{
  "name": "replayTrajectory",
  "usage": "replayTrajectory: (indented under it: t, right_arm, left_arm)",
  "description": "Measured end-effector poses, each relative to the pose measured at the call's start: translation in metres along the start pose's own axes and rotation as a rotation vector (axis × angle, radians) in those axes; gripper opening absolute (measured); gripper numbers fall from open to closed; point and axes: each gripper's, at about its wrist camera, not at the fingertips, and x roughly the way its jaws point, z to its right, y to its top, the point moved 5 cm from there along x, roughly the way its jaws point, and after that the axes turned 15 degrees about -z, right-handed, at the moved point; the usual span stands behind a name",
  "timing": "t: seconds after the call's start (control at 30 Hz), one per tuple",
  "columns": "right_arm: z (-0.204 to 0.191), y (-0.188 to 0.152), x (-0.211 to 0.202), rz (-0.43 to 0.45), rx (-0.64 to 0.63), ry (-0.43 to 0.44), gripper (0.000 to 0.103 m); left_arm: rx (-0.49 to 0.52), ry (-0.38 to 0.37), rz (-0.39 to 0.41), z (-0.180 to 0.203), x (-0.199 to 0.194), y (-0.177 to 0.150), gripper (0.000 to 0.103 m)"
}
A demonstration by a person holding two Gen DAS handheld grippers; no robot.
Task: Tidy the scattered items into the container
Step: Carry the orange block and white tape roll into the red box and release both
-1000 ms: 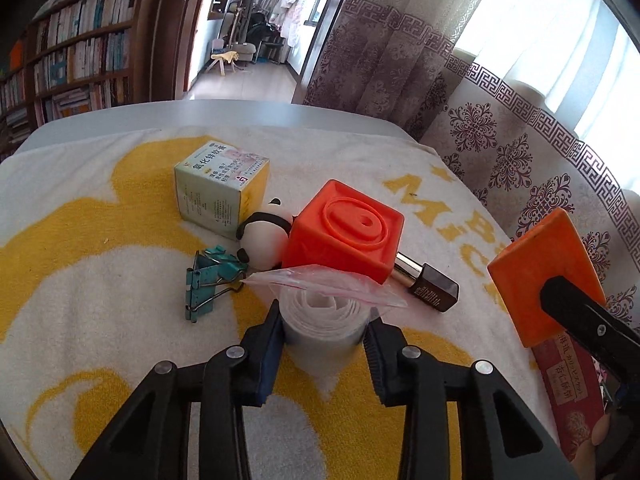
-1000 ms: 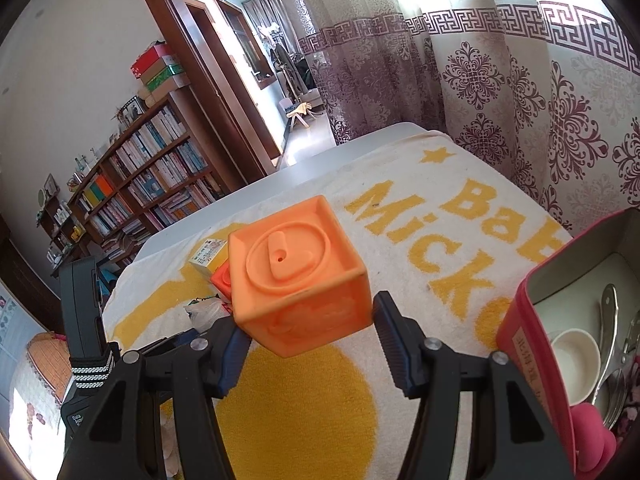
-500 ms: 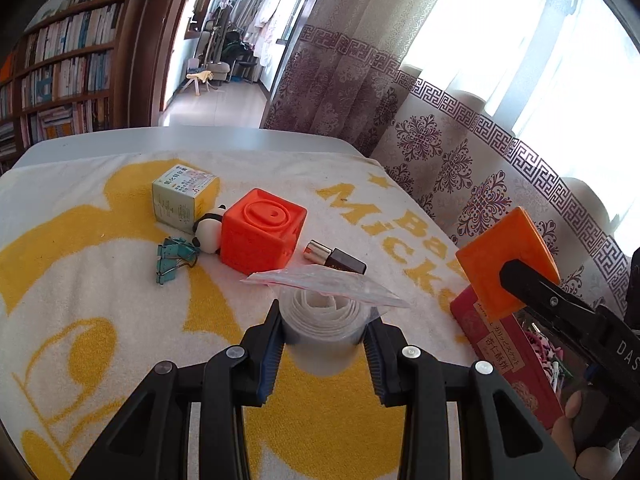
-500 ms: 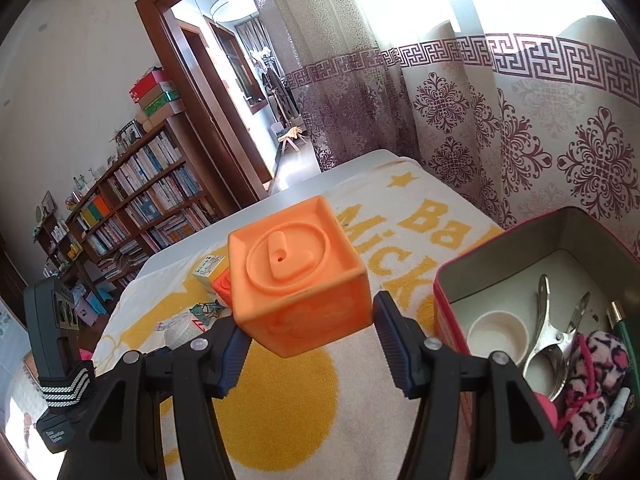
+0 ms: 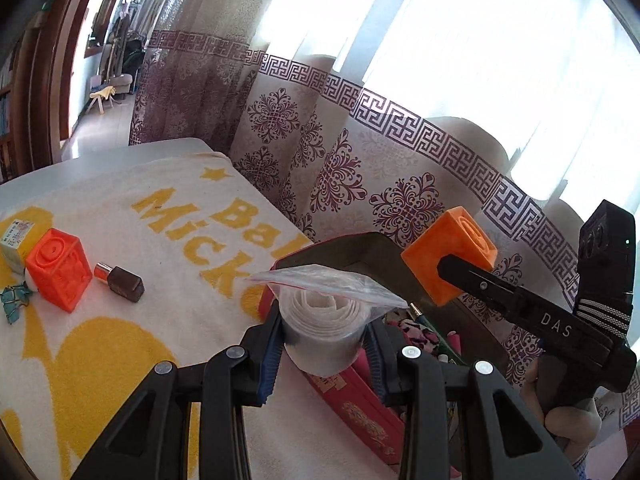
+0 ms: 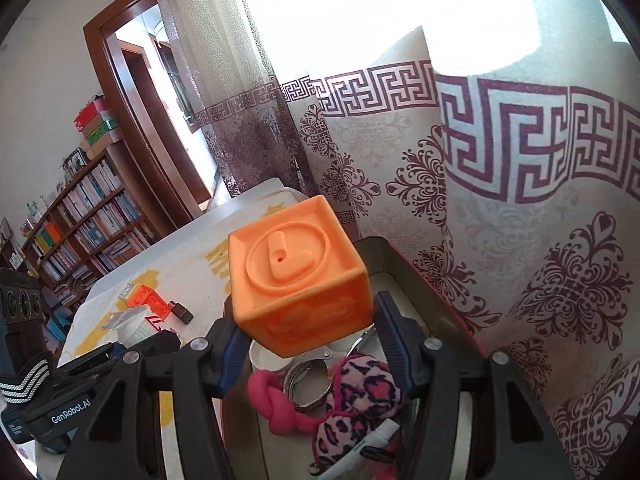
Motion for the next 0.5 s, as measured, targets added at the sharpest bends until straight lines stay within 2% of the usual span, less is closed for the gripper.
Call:
replayTrajectory:
  t: [0.1,0.17,0.23,0.3,0.37,0.5]
  right_arm:
    - [0.007,0.002,0.002,-0.003,0.005,-0.002,0.063]
    - [0.011,0.005,0.005,-0.015,0.014,0.015,0.066]
    - [0.015,0.007,0.006,-0.020,0.030,0.029,0.066]
    - [0.016,0.009,0.004,-0.009,0.031,0.031,0.070]
    - [0.016,0.009,0.000,0.010,0.030,0.016,0.074]
    - [0.011,0.005,-0.005,0.026,0.032,0.019,0.075]
  left_arm:
    - [0.042,-0.024,-0.036,0.025,0.019,0.002,0.039]
    - [0.065,-0.053,-0.063,0.038,0.029,0.000,0.045]
    - [0.074,-0.080,-0.082,0.046,0.034,-0.004,0.070]
    - [0.067,-0.082,-0.057,0.047,0.030,-0.007,0.079]
    - [0.049,-0.080,-0.043,0.041,0.025,-0.008,0.079]
    - [-0.032,-0.063,-0.016,0.012,0.011,-0.010,0.079]
